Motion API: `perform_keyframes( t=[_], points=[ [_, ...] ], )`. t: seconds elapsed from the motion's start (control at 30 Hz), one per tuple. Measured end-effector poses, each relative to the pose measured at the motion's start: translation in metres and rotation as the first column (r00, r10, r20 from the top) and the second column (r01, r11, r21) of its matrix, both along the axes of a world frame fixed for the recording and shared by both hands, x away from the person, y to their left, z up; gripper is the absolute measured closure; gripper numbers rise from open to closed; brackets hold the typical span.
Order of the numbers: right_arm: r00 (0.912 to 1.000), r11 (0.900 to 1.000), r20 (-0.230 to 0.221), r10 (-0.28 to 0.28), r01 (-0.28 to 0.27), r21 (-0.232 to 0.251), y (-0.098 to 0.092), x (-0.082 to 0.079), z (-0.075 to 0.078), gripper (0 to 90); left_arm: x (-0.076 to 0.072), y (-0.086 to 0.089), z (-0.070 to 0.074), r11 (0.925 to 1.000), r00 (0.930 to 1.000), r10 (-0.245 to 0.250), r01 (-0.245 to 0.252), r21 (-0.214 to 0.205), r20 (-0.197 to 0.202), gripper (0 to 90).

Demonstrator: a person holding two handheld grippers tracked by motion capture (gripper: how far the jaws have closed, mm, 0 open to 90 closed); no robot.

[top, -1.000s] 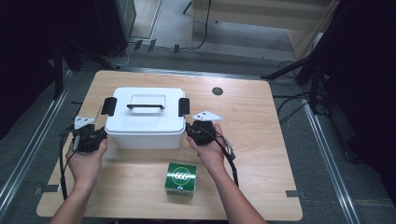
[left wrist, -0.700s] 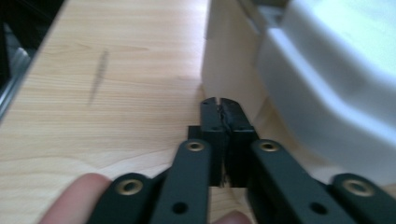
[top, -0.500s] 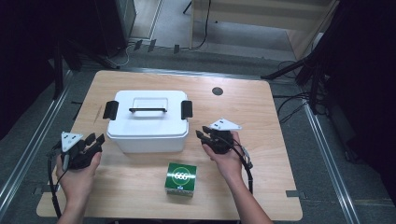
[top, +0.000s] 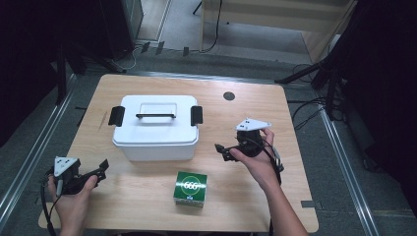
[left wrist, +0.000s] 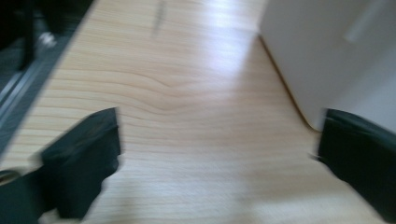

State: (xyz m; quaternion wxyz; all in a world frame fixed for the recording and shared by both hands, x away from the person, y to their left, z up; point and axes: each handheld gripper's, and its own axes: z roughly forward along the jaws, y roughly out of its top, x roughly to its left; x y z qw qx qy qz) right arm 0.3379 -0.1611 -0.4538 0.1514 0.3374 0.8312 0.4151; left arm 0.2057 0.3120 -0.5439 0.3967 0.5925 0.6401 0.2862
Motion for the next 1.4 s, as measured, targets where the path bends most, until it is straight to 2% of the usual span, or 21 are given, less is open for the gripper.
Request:
perform_keyframes(
  t=[0.13, 0.27, 0.33, 0.5, 0.53, 0.57, 0.6, 0.63, 0.73, 0.8, 0.83, 0.93, 0.97, 1.0, 1.03, 1.1, 1.17, 1.2, 1.27, 1.3, 1.4],
  points=[
    [0.9973, 0.9929, 0.006, 0.073, -0.072, -0.095, 0.007, 0.007, 0.023, 0.0, -0.001, -0.002, -0.003, 0.9979, 0.9994, -0.032, 0.031, 0.057, 0.013, 0.0],
    [0.9878, 0.974, 0.003, 0.156, -0.153, -0.167, 0.015, 0.017, 0.046, 0.0, -0.001, 0.002, -0.004, 0.9988, 0.9999, -0.012, 0.012, 0.048, 0.005, 0.0],
    [0.9787, 0.9546, -0.011, 0.205, -0.202, -0.219, 0.022, 0.022, 0.056, 0.0, -0.001, 0.004, -0.005, 0.9991, 1.0, -0.002, 0.002, 0.042, 0.008, 0.0],
    [0.9435, 0.8875, -0.08, 0.322, -0.33, -0.322, 0.044, 0.034, 0.077, 0.0, -0.003, 0.005, -0.006, 0.9996, 0.9992, 0.008, -0.009, 0.026, 0.039, 0.0],
    [0.9397, 0.8794, -0.085, 0.331, -0.34, -0.333, 0.048, 0.036, 0.08, 0.0, -0.003, 0.005, -0.006, 0.9996, 0.9991, 0.012, -0.013, 0.026, 0.041, 0.0],
    [0.9332, 0.867, -0.093, 0.347, -0.357, -0.347, 0.052, 0.038, 0.083, 0.0, -0.003, 0.004, -0.006, 0.9994, 0.999, 0.013, -0.014, 0.031, 0.043, 0.0],
    [0.9216, 0.8464, -0.109, 0.372, -0.385, -0.367, 0.062, 0.041, 0.091, 0.0, -0.004, 0.003, -0.006, 0.9989, 0.9984, 0.003, -0.005, 0.048, 0.057, 0.0],
    [0.9216, 0.8464, -0.109, 0.372, -0.385, -0.367, 0.062, 0.041, 0.091, 0.0, -0.004, 0.003, -0.006, 0.9989, 0.9984, 0.003, -0.005, 0.048, 0.057, 0.0],
    [0.8983, 0.8157, -0.129, 0.42, -0.436, -0.38, 0.077, 0.045, 0.1, 2.4, -0.003, 0.0, -0.007, 0.9978, 0.9979, 0.003, -0.007, 0.066, 0.065, 0.0],
    [0.8893, 0.8011, -0.139, 0.436, -0.454, -0.391, 0.087, 0.047, 0.105, 2.4, -0.003, 0.0, -0.007, 0.9979, 0.998, 0.004, -0.008, 0.064, 0.063, 0.0],
    [0.8877, 0.7979, -0.148, 0.436, -0.457, -0.393, 0.096, 0.05, 0.108, 2.6, -0.003, 0.0, -0.007, 0.9982, 0.998, -0.001, -0.003, 0.06, 0.063, 0.0],
    [0.8842, 0.796, -0.154, 0.441, -0.465, -0.388, 0.106, 0.052, 0.11, 4.7, -0.003, 0.001, -0.007, 0.9989, 0.9982, -0.004, 0.001, 0.047, 0.06, 0.0],
    [0.8804, 0.7924, -0.158, 0.447, -0.472, -0.387, 0.111, 0.054, 0.111, 6.9, -0.003, 0.001, -0.007, 0.9989, 0.9982, -0.004, 0.001, 0.046, 0.059, 0.0],
    [0.8782, 0.7871, -0.156, 0.452, -0.475, -0.393, 0.115, 0.055, 0.111, 9.3, -0.003, 0.001, -0.007, 0.9991, 0.9982, -0.004, 0.001, 0.042, 0.06, 0.0],
    [0.8727, 0.7773, -0.155, 0.463, -0.484, -0.402, 0.123, 0.056, 0.111, 12.2, -0.003, 0.002, -0.007, 0.9992, 0.9982, -0.006, 0.003, 0.041, 0.059, 0.0],
    [0.8715, 0.7742, -0.157, 0.465, -0.486, -0.406, 0.127, 0.056, 0.11, 12.3, -0.004, 0.002, -0.007, 0.9993, 0.9982, -0.006, 0.003, 0.037, 0.059, 0.0],
    [0.8601, 0.7596, -0.168, 0.482, -0.505, -0.409, 0.135, 0.057, 0.11, 12.6, -0.004, 0.002, -0.007, 0.9994, 0.9981, -0.002, 0.0, 0.034, 0.061, 0.0],
    [0.8539, 0.7483, -0.175, 0.49, -0.515, -0.418, 0.142, 0.059, 0.109, 14.3, -0.003, 0.003, -0.007, 0.9995, 0.9981, -0.002, 0.0, 0.033, 0.062, 0.0],
    [0.8555, 0.7461, -0.175, 0.487, -0.512, -0.426, 0.145, 0.059, 0.11, 17.4, -0.003, 0.003, -0.007, 0.9996, 0.9981, -0.003, 0.001, 0.029, 0.061, 0.0],
    [0.8569, 0.7415, -0.175, 0.485, -0.509, -0.437, 0.151, 0.059, 0.11, 19.8, -0.003, 0.003, -0.007, 0.9996, 0.9982, -0.004, 0.002, 0.029, 0.06, 0.0],
    [0.85, 0.7262, -0.164, 0.501, -0.515, -0.455, 0.161, 0.059, 0.112, 29.1, -0.003, 0.003, -0.007, 0.9996, 0.9982, -0.004, 0.002, 0.027, 0.061, 0.0]
  ],
)
